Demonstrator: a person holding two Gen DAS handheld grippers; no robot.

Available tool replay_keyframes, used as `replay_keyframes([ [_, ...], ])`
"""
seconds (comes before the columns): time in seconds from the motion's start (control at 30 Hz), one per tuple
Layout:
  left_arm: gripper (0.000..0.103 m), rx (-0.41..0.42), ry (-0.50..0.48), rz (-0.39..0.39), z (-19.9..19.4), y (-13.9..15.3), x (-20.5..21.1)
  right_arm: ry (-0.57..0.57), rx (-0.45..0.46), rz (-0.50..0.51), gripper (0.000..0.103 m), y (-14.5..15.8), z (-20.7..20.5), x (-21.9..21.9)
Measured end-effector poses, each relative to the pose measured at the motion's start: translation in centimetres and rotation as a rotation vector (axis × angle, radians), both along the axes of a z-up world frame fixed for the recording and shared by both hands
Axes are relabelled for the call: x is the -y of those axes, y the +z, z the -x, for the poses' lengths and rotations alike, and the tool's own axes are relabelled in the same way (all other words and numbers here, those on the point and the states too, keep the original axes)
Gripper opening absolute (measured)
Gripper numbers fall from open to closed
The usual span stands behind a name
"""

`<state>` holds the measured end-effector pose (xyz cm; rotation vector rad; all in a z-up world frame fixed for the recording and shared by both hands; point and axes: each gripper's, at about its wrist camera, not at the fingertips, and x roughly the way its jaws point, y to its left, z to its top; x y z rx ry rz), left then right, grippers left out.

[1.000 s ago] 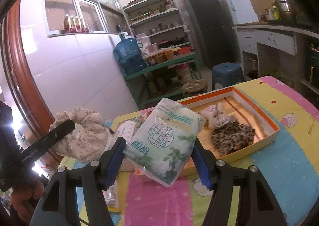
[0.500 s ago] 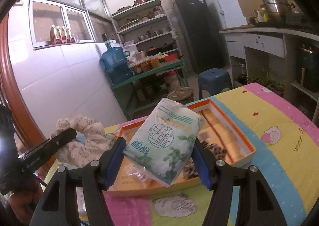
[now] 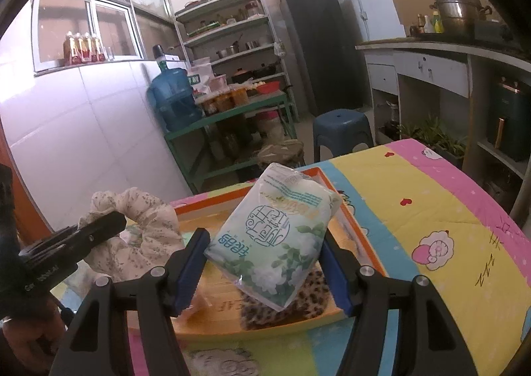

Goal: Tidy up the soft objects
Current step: 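Carry the scrunchie and tissue pack over the box with both tools, then lower the scrunchie and tissue pack into the box and open both tools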

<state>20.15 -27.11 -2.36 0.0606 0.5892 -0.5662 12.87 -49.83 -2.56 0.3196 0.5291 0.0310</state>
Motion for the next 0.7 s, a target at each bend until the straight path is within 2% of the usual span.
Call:
replay_keyframes([
  [0.27,0.013,-0.044,-0.027,-0.020,-2.1,-2.3,2.8,0.006,-0.058,0.031,0.066,-1.5,-2.5,1.8],
  [0.7,0.013,-0.128,-0.034,-0.049,-4.5,-5.7,4.1,0.051,-0.141,-0.011,0.066,-4.5,-6.3,2.5],
])
